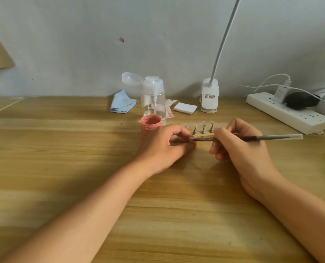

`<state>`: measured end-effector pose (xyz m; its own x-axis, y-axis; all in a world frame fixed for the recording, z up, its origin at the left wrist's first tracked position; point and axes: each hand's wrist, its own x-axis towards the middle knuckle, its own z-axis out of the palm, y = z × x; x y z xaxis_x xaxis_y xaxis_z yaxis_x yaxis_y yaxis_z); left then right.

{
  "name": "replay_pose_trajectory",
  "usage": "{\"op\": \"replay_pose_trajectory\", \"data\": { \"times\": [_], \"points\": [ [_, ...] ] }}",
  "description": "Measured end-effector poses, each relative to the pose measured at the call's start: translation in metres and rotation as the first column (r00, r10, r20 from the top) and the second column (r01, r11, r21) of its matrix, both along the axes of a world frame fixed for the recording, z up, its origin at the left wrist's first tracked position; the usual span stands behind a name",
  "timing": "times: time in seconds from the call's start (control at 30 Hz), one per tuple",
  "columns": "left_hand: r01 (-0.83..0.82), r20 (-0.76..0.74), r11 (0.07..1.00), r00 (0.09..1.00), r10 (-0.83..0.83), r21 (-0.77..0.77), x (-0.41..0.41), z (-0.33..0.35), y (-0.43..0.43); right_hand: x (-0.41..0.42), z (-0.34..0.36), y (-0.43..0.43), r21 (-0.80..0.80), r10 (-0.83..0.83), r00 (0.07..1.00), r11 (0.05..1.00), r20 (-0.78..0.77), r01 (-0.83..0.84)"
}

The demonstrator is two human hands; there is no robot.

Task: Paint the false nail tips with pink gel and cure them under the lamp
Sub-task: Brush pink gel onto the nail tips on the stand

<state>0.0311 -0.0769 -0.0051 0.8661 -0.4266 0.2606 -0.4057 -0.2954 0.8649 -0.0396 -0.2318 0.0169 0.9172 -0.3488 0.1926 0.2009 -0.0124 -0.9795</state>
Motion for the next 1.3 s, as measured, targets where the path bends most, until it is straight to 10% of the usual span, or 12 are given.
{"op": "replay_pose_trajectory", "data": {
  "times": [0.53,1.3],
  "points": [
    [0.008,-0.047,1.0,0.999,-0.01,-0.03,-0.005,0.006,0.0,-0.004,0.005,-0.006,0.158,0.022,1.0,0.987,0.013,-0.024],
    [0.047,-0.076,0.996,0.996,-0.053,-0.08,-0.01,0.011,0.001,0.0,-0.001,-0.007,-0.029,0.098,0.995,0.995,0.011,-0.098]
  ]
}}
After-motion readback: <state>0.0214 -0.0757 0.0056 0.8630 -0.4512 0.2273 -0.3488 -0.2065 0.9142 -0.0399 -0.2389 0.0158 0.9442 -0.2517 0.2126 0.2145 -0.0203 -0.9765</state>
